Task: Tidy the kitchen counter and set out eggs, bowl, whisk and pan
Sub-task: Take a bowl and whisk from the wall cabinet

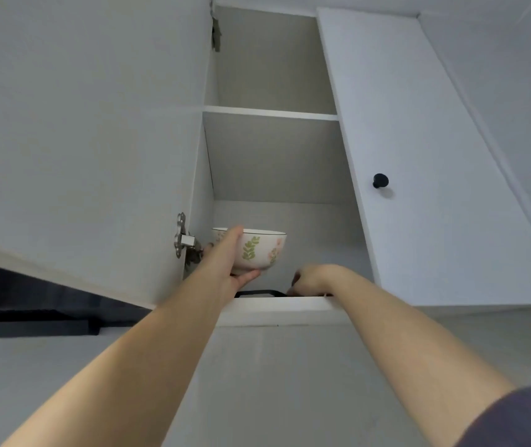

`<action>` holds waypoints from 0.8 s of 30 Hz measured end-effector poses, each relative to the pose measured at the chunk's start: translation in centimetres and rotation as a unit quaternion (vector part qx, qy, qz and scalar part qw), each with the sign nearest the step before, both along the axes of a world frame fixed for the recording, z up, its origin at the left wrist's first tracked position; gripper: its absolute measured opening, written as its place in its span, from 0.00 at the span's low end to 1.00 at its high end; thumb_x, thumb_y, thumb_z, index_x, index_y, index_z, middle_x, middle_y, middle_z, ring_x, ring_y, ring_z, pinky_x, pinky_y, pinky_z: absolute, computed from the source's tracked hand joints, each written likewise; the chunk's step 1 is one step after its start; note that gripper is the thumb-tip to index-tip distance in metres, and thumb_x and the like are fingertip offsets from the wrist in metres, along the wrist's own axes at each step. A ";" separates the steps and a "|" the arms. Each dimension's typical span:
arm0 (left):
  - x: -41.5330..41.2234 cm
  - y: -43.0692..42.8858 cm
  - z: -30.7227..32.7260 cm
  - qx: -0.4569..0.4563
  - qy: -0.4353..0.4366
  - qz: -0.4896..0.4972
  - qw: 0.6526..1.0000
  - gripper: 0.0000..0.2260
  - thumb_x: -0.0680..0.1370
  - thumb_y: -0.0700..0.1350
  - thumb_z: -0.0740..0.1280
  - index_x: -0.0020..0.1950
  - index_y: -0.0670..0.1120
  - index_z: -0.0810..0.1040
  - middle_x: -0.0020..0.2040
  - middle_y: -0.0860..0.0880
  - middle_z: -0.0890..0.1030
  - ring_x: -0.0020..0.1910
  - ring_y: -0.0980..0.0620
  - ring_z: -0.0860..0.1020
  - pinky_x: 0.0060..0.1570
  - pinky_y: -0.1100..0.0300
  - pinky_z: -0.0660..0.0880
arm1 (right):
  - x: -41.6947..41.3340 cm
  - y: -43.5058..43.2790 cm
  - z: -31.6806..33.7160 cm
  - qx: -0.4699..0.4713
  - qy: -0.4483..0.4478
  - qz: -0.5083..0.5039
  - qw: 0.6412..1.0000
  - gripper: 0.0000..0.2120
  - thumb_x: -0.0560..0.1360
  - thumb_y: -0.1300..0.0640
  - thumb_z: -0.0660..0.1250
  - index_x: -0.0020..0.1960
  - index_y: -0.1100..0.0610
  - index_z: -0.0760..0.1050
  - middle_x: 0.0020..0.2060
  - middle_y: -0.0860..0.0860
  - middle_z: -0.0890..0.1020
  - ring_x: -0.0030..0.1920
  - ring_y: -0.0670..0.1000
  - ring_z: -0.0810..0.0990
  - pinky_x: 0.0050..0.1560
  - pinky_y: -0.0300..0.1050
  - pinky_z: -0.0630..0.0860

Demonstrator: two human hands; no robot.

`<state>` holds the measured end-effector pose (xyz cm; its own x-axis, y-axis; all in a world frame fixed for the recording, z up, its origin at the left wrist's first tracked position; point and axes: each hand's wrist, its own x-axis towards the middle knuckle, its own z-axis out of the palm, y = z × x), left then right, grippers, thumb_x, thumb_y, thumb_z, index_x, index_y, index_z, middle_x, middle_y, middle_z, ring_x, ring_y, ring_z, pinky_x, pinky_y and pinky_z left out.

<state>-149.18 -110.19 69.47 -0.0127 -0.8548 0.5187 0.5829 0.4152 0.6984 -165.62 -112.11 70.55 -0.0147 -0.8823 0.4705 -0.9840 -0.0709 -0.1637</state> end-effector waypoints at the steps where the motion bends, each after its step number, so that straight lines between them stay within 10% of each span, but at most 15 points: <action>1: 0.1 -0.2 0.0 -0.003 -0.004 0.000 1.000 0.24 0.74 0.48 0.71 0.67 0.44 0.68 0.58 0.42 0.77 0.46 0.44 0.79 0.28 0.48 0.81 | 0.5 -0.3 0.1 0.020 0.032 -0.026 0.999 0.08 0.77 0.52 0.62 0.51 0.55 0.76 0.49 0.51 0.77 0.46 0.53 0.74 0.45 0.42 0.70; 4: 0.2 -0.6 0.0 -0.008 -0.025 0.017 1.000 0.23 0.75 0.47 0.71 0.66 0.43 0.68 0.54 0.42 0.77 0.45 0.43 0.79 0.27 0.48 0.80 | 1.2 -1.4 0.6 0.052 0.097 -0.084 0.990 0.08 0.79 0.57 0.58 0.43 0.58 0.73 0.50 0.54 0.75 0.48 0.55 0.72 0.47 0.44 0.68; 9: 0.3 -0.8 -0.1 -0.015 -0.040 0.008 0.999 0.23 0.75 0.47 0.71 0.66 0.43 0.68 0.52 0.42 0.77 0.45 0.43 0.79 0.32 0.46 0.81 | 1.4 -1.9 0.6 0.037 0.103 -0.104 0.989 0.14 0.79 0.61 0.58 0.64 0.60 0.73 0.62 0.57 0.74 0.56 0.57 0.74 0.54 0.48 0.70; 24: 1.2 6.1 -2.4 -0.070 -0.029 -0.045 0.996 0.20 0.77 0.48 0.68 0.67 0.47 0.69 0.56 0.46 0.79 0.49 0.50 0.80 0.45 0.49 0.81 | 0.5 5.2 -3.9 -0.386 -0.224 -0.005 0.895 0.16 0.82 0.54 0.52 0.56 0.58 0.77 0.46 0.58 0.80 0.43 0.59 0.73 0.38 0.46 0.66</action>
